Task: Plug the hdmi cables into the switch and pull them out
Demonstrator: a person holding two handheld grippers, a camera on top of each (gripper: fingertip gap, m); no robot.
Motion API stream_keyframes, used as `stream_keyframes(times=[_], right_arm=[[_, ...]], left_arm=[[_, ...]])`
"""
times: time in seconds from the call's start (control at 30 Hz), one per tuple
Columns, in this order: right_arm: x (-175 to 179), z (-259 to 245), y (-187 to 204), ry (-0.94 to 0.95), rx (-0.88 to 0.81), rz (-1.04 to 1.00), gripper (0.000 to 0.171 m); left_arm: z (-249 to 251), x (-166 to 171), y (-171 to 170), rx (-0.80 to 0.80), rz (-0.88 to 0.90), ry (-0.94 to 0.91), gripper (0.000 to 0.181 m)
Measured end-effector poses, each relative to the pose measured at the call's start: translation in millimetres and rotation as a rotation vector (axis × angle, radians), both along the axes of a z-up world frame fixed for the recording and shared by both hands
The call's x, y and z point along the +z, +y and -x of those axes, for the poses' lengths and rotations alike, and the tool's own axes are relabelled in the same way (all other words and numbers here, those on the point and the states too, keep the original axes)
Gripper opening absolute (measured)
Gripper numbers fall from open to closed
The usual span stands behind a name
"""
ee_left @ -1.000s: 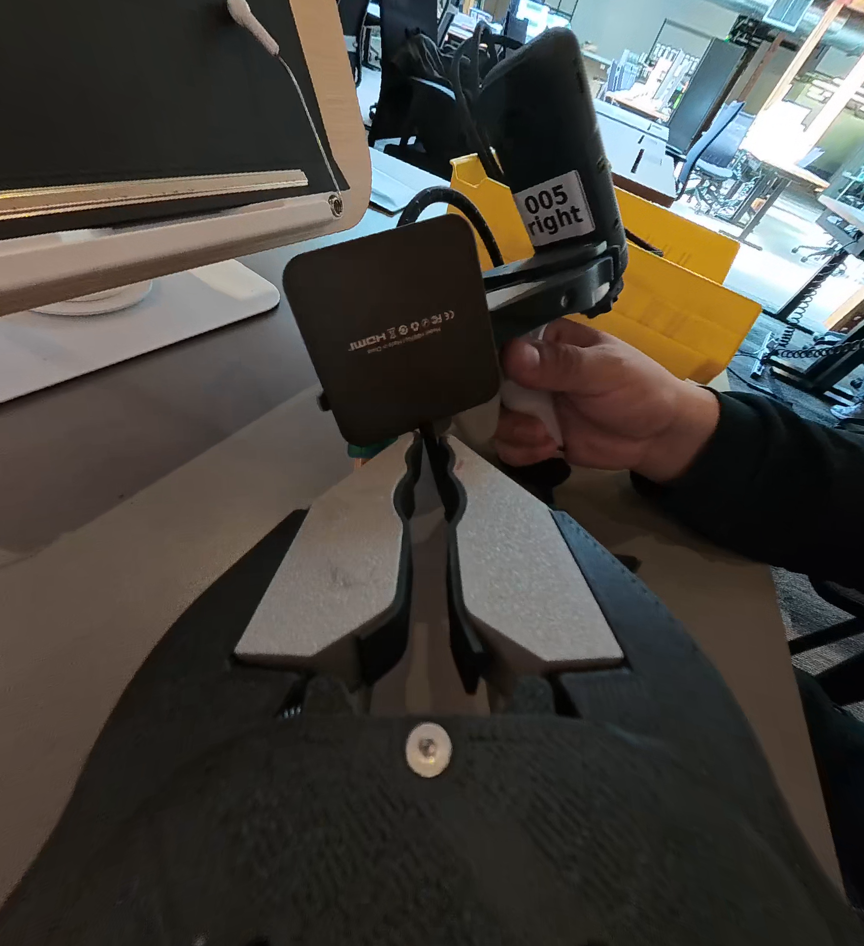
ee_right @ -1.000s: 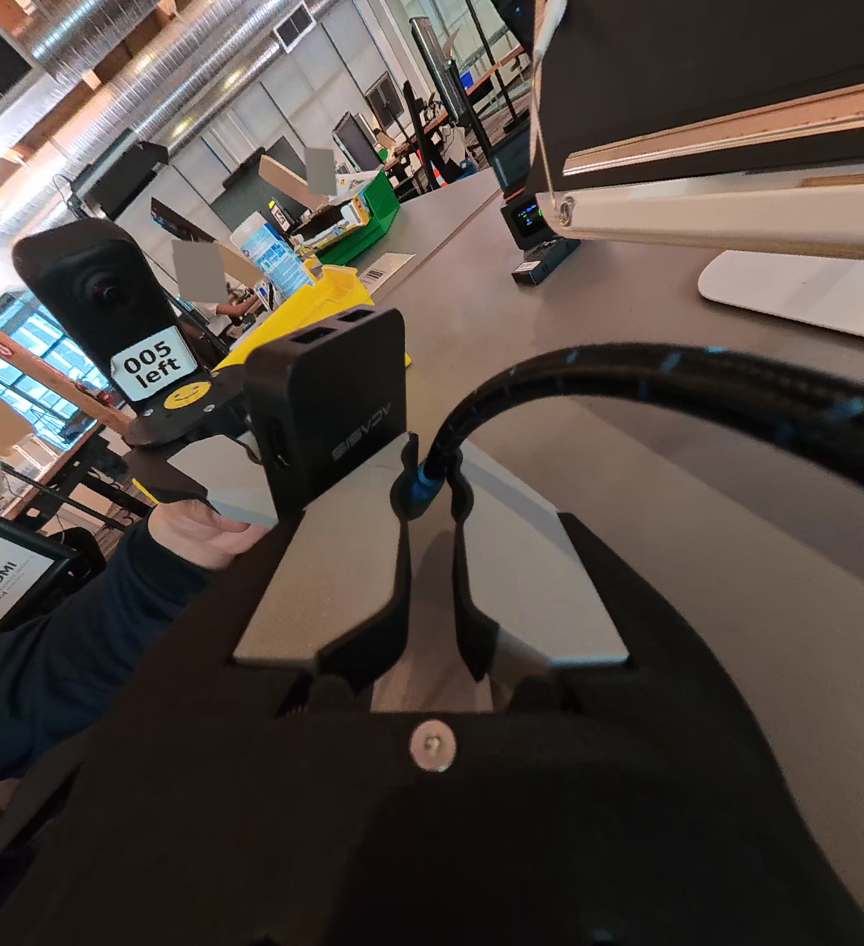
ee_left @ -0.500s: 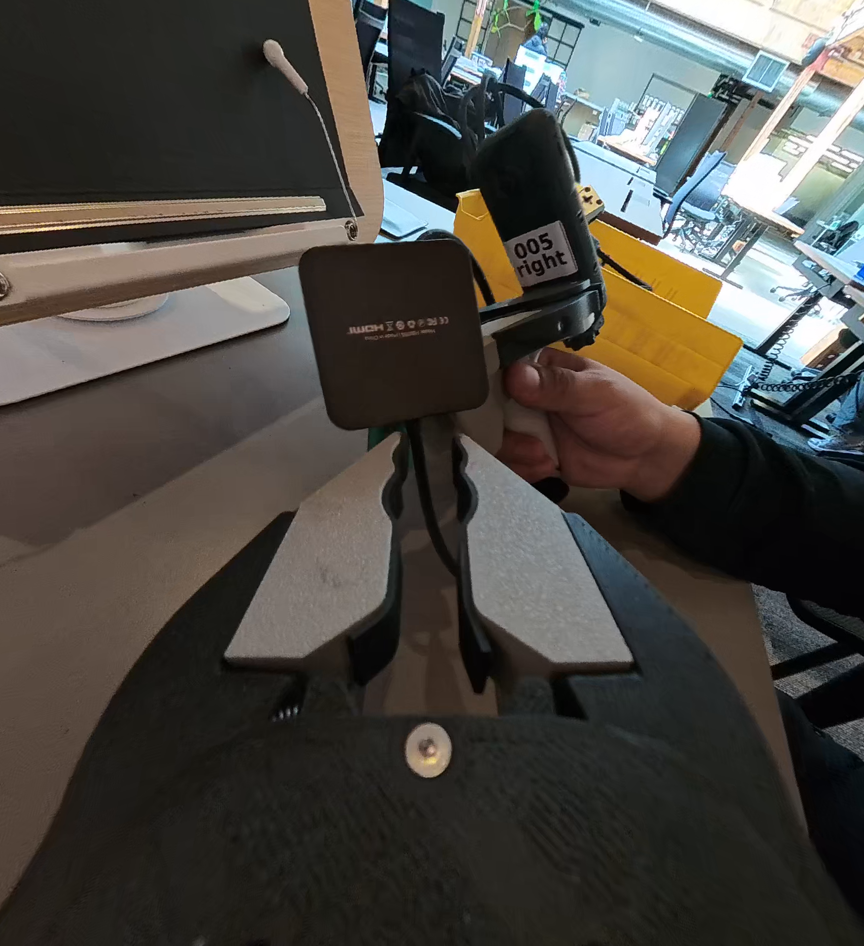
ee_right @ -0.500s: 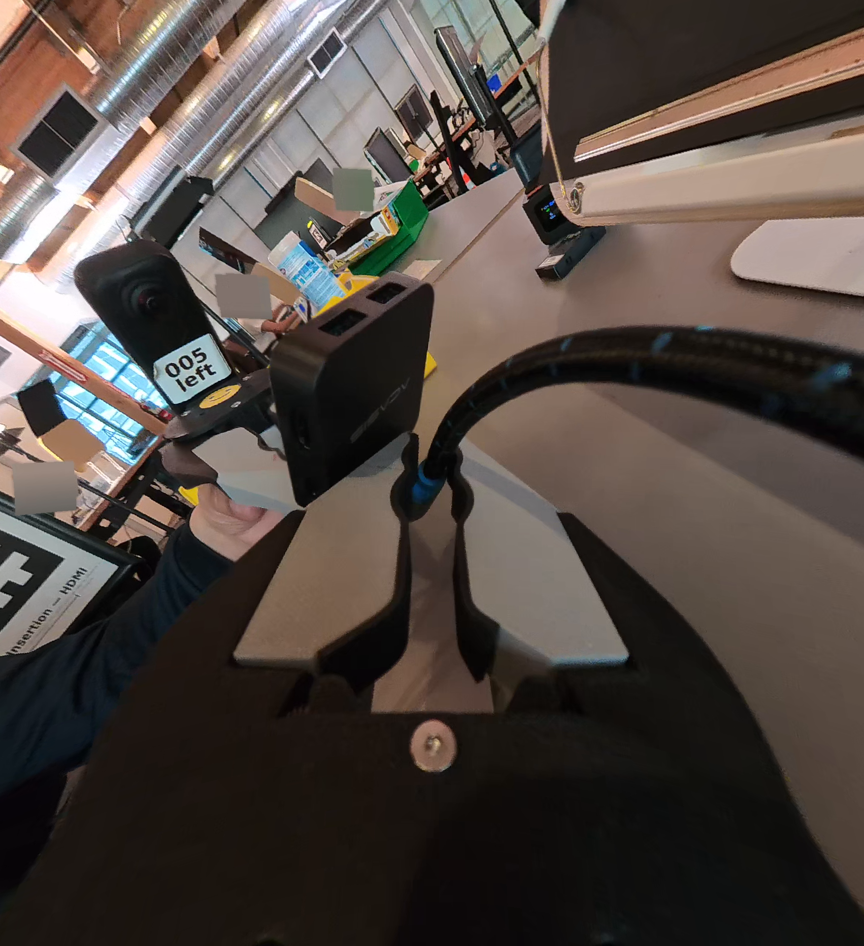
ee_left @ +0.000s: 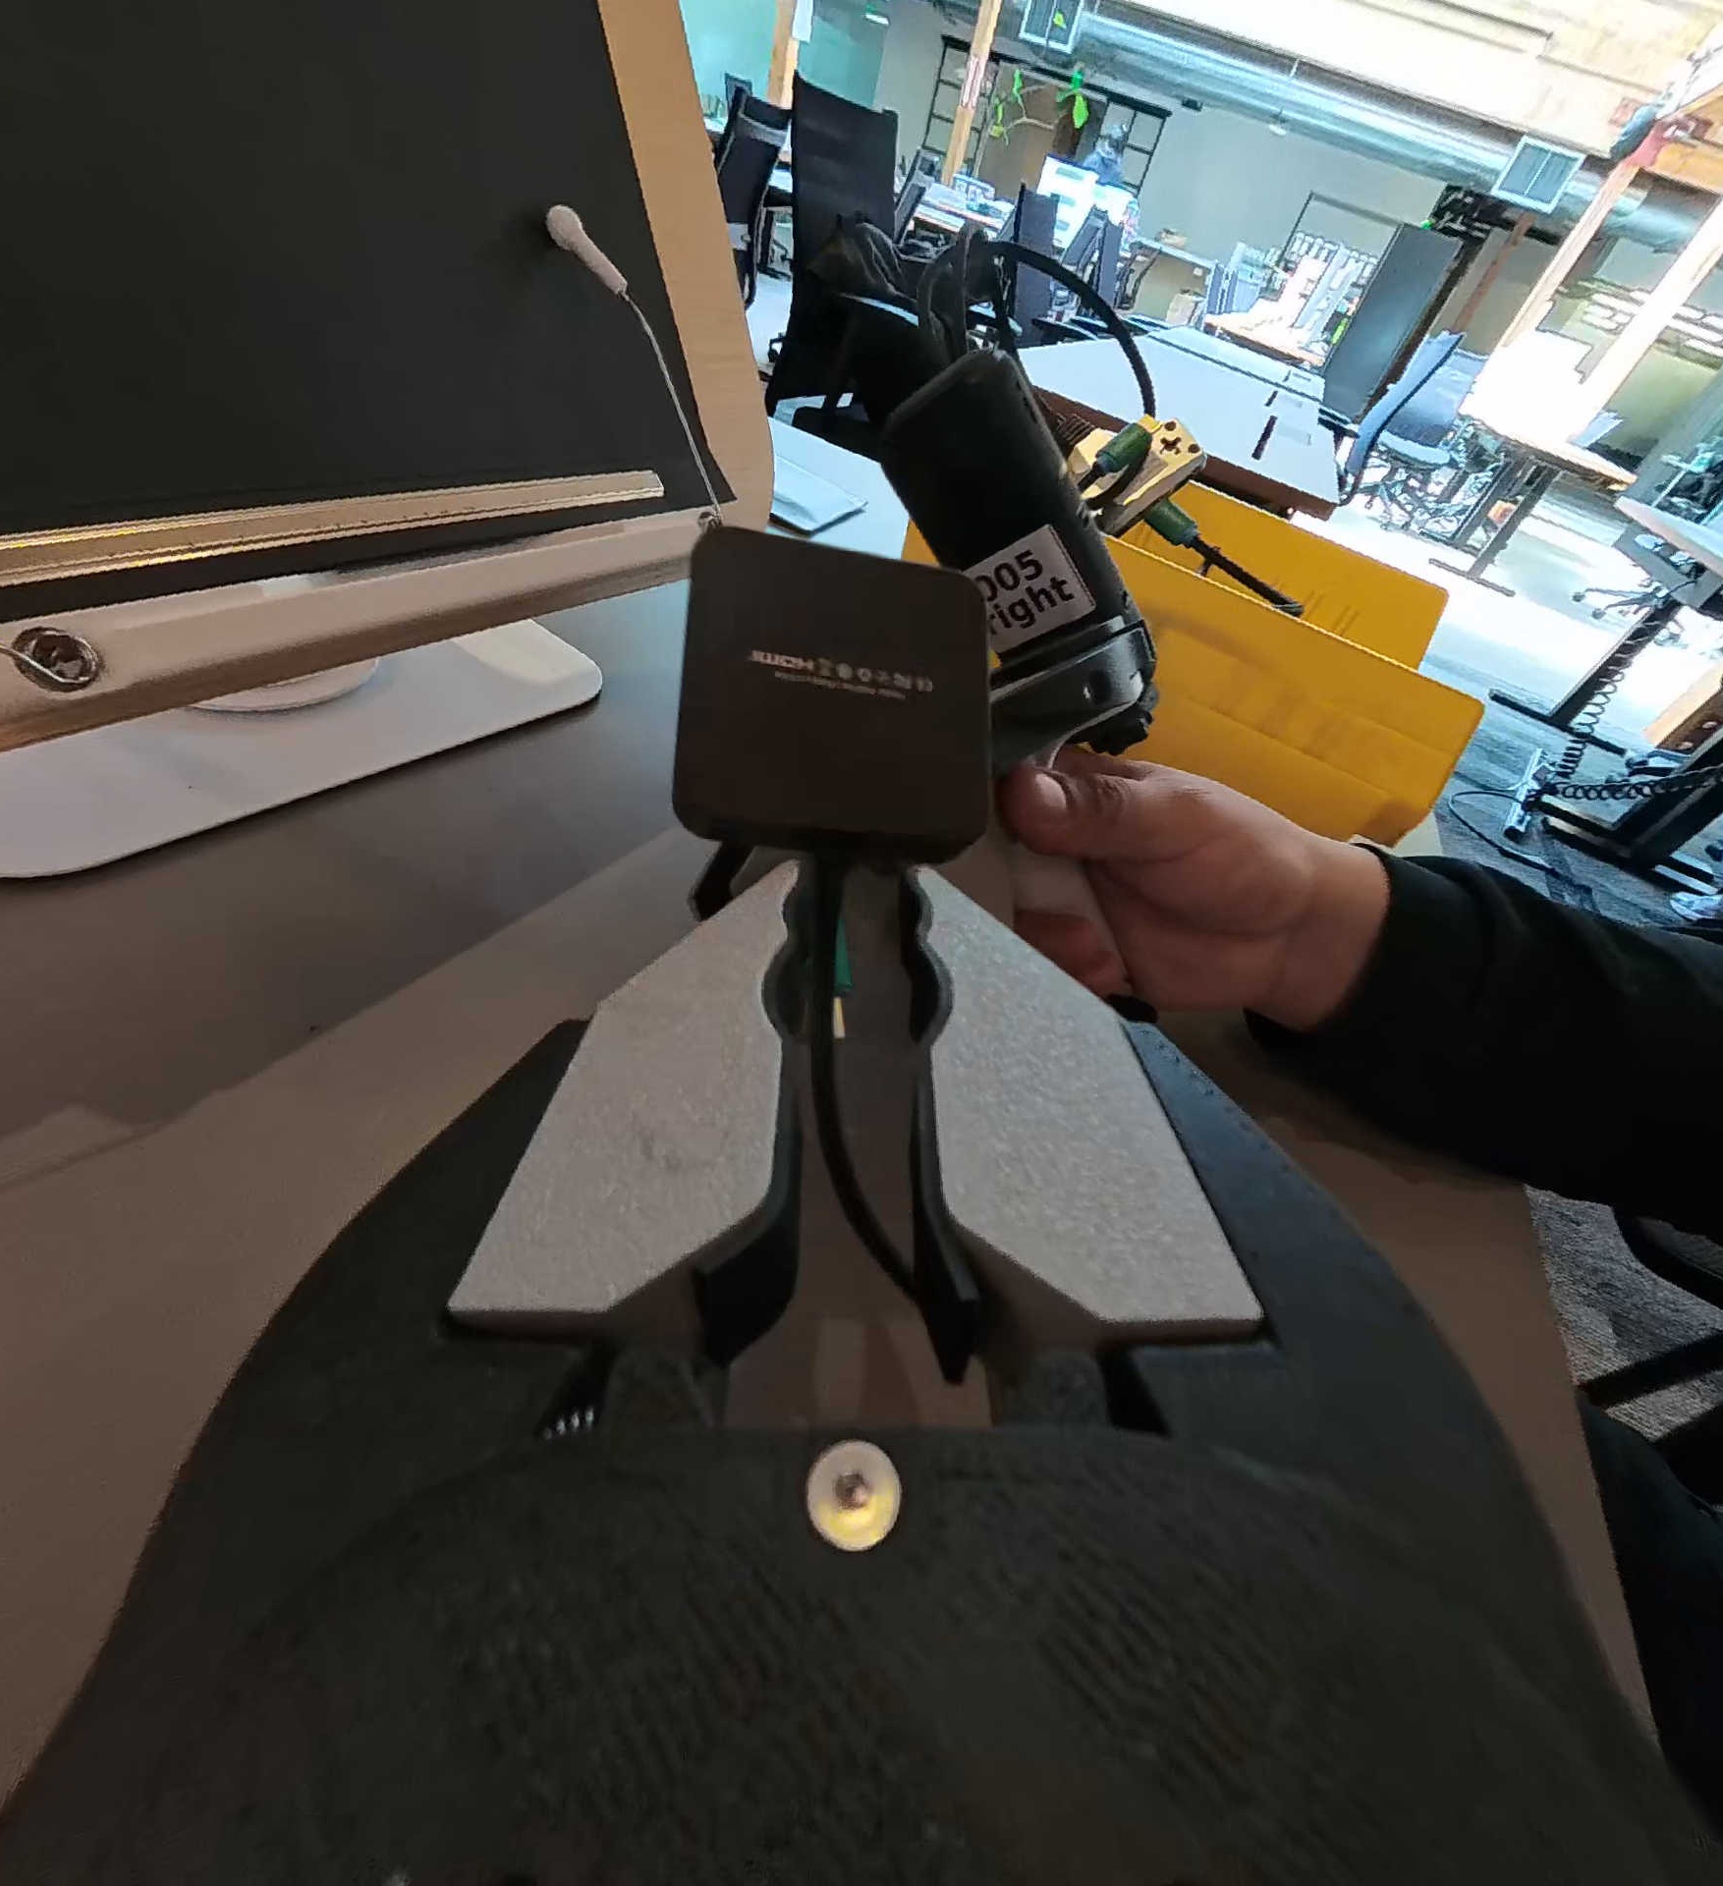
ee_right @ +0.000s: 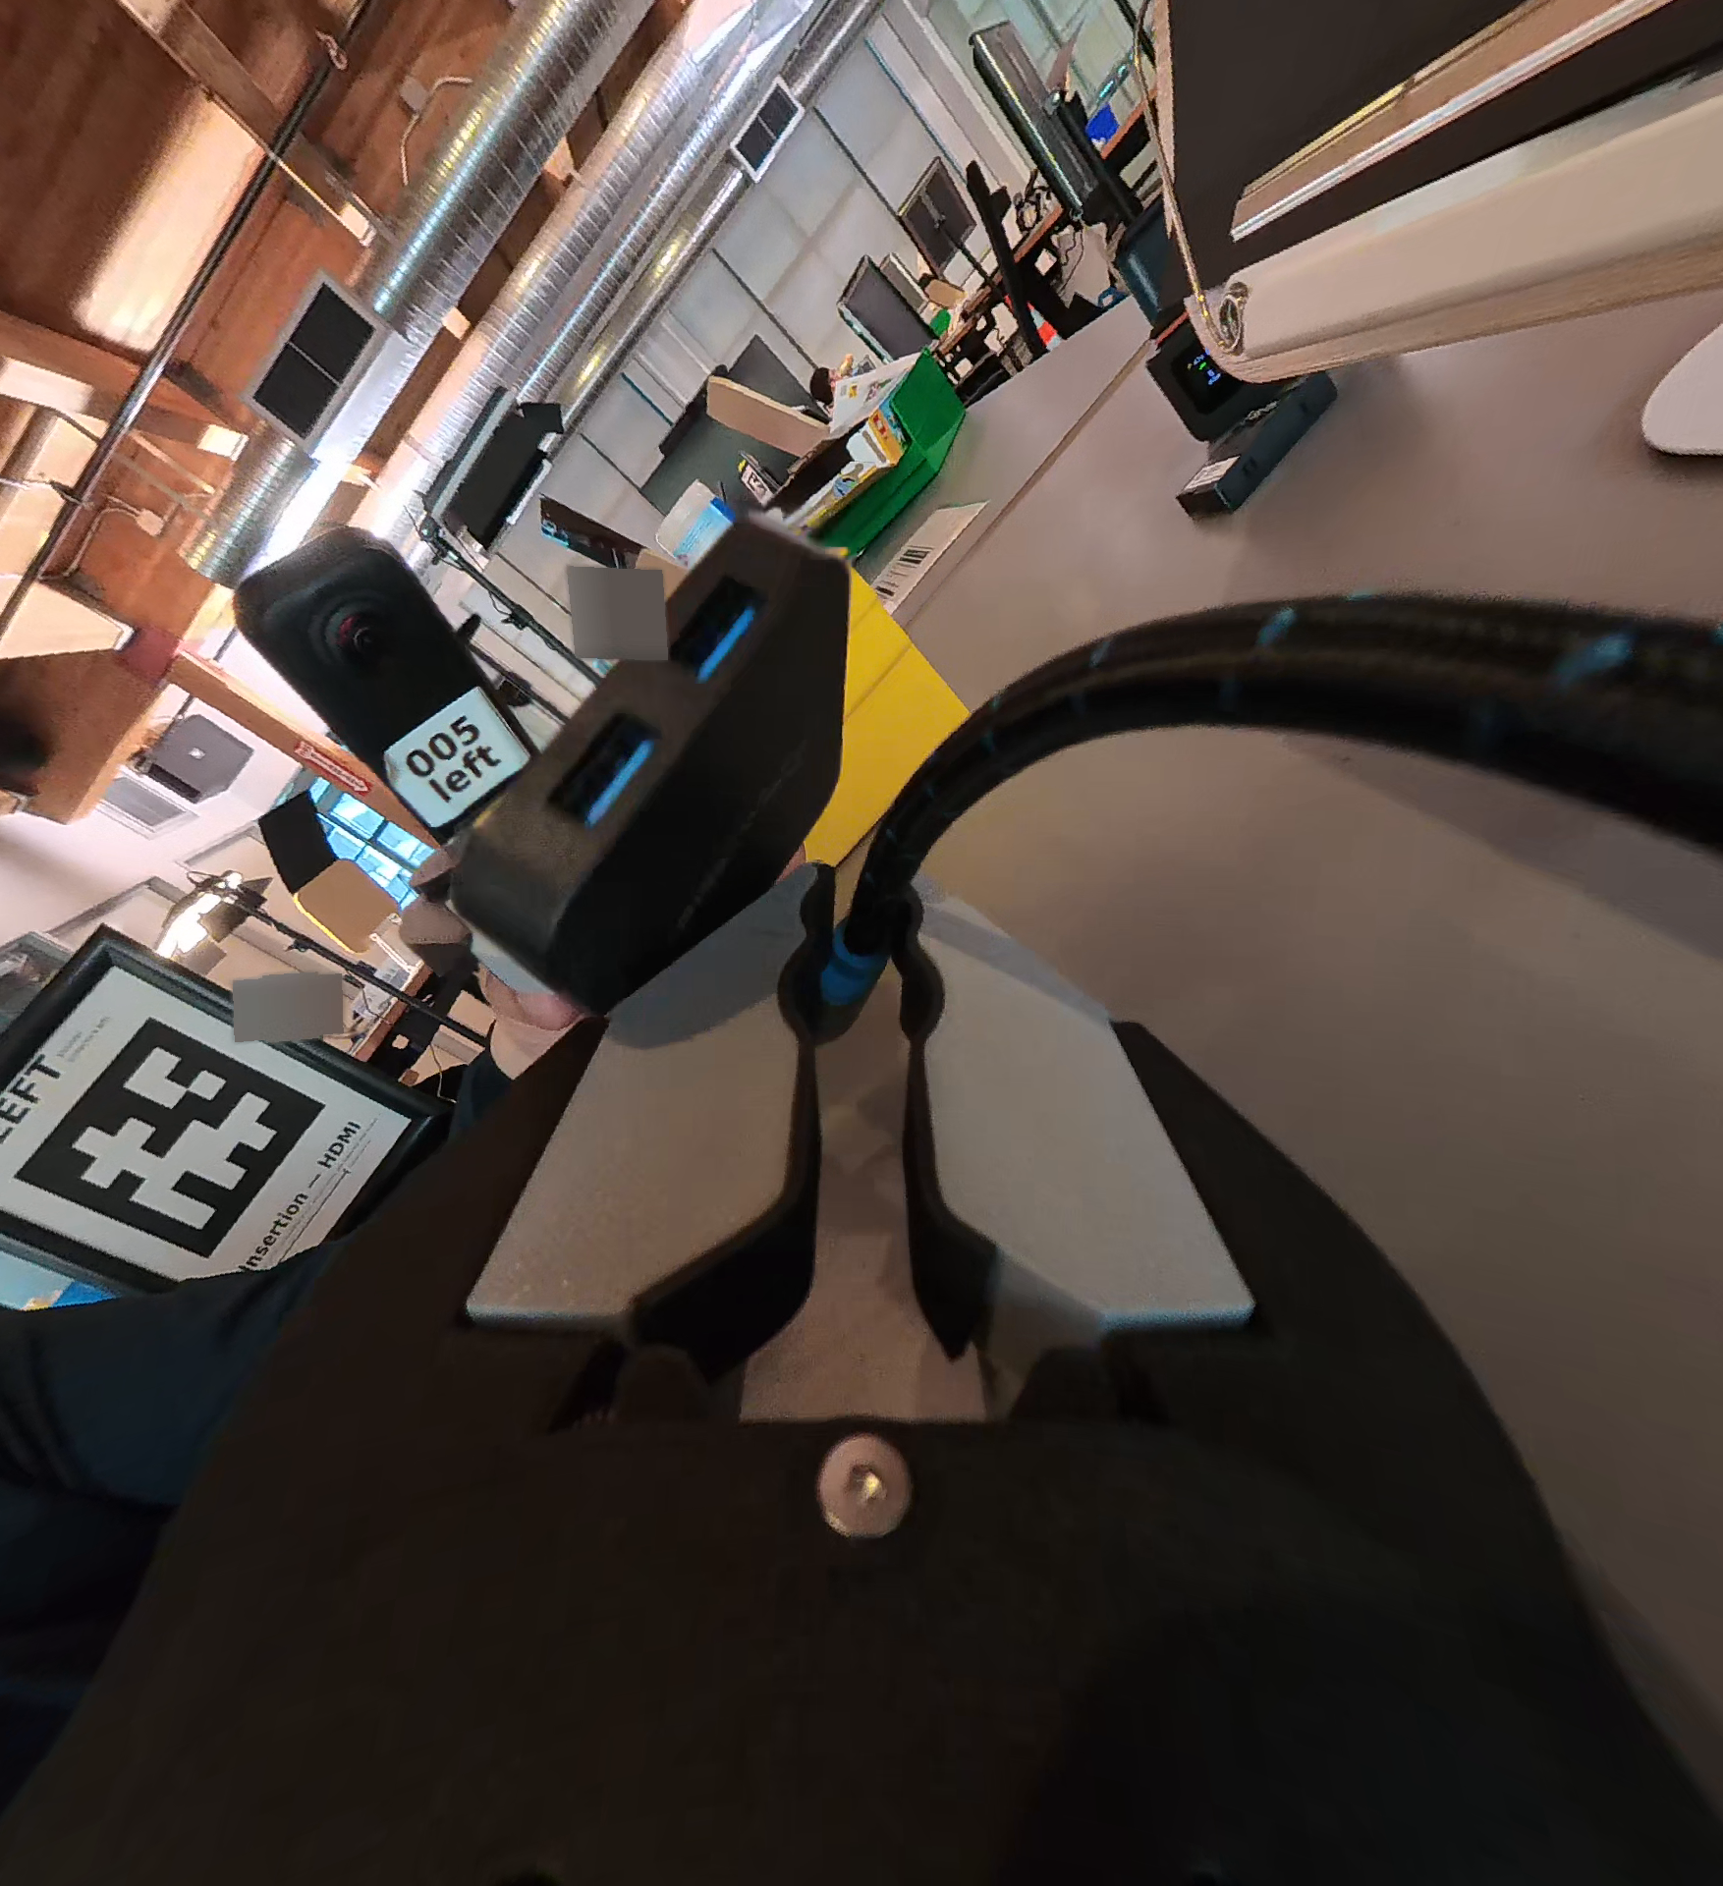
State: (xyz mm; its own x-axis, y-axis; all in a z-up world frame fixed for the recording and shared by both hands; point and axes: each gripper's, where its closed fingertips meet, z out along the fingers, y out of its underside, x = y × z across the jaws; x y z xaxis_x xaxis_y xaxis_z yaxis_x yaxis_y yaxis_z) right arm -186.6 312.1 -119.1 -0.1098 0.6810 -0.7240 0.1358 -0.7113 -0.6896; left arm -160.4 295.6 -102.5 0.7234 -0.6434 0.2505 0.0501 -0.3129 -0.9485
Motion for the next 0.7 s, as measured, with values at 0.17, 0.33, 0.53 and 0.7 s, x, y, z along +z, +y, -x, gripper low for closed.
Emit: stream_keyframes(times=[0.17, 0.33, 0.53, 0.7], right_arm=[[-0.8, -0.4, -0.6, 0.003, 0.013, 0.037, 0.007], [-2.4, 0.3, -2.4, -0.005, 0.024, 0.048, 0.007], [0.5, -1.6, -0.5, 0.004, 0.020, 0.047, 0.007], [2.2, -2.1, 2.6, -0.010, -0.013, -0.015, 0.007]], left_arm=[[1.4, -1.3, 0.5, -0.001, 0.019, -0.014, 0.014], [2.6, -5.9, 1.5, 0.021, -0.002, 0.063, 0.011], [1.8, -14.9, 1.7, 0.026, -0.006, 0.162, 0.018], [7.3, -14.7, 4.6, 0.053, -0.057, 0.242, 0.002]])
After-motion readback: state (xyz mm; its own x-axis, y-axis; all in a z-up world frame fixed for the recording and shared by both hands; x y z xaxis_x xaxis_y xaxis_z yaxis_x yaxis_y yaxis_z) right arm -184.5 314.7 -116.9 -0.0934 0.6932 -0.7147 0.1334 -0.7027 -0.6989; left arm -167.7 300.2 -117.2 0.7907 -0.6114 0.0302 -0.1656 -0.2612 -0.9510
